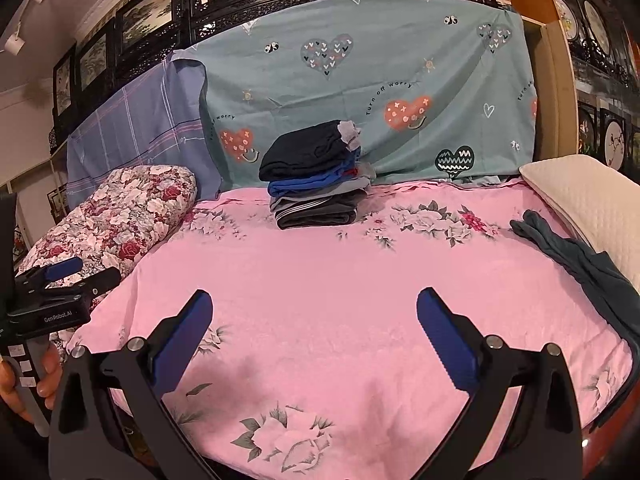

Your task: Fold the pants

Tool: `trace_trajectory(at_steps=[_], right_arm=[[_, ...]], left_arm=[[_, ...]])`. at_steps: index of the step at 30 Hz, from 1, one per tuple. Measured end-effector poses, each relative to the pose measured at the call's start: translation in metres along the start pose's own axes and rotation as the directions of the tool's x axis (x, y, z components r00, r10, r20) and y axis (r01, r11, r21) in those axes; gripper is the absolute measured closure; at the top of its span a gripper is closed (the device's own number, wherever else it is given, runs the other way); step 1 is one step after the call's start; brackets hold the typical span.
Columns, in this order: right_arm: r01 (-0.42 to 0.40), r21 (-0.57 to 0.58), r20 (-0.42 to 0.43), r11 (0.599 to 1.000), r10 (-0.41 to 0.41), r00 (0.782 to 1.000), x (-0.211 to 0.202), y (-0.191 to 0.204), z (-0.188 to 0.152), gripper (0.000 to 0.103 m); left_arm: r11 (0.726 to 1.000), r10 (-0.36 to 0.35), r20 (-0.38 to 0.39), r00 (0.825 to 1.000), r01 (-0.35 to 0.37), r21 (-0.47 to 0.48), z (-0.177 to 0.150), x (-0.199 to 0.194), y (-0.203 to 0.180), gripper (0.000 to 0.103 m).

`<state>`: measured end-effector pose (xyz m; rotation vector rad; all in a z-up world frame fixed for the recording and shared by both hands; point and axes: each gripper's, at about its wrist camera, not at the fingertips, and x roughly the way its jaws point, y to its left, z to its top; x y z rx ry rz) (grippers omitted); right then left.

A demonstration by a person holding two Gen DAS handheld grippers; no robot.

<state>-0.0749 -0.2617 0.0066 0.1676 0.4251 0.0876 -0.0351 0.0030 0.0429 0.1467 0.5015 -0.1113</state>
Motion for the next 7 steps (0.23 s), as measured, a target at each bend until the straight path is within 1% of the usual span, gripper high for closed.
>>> trace_trajectory(at_steps=[7], right_arm=[[0.010,0.000,-0.001,1.000,-0.010,1.000,-0.0009,-0.0011,0.0002,0.001]], left_arm=[[1.000,0.022,-0.001,1.000,-0.022,-0.019,0.0000,0.0014,0.0055,0.002]])
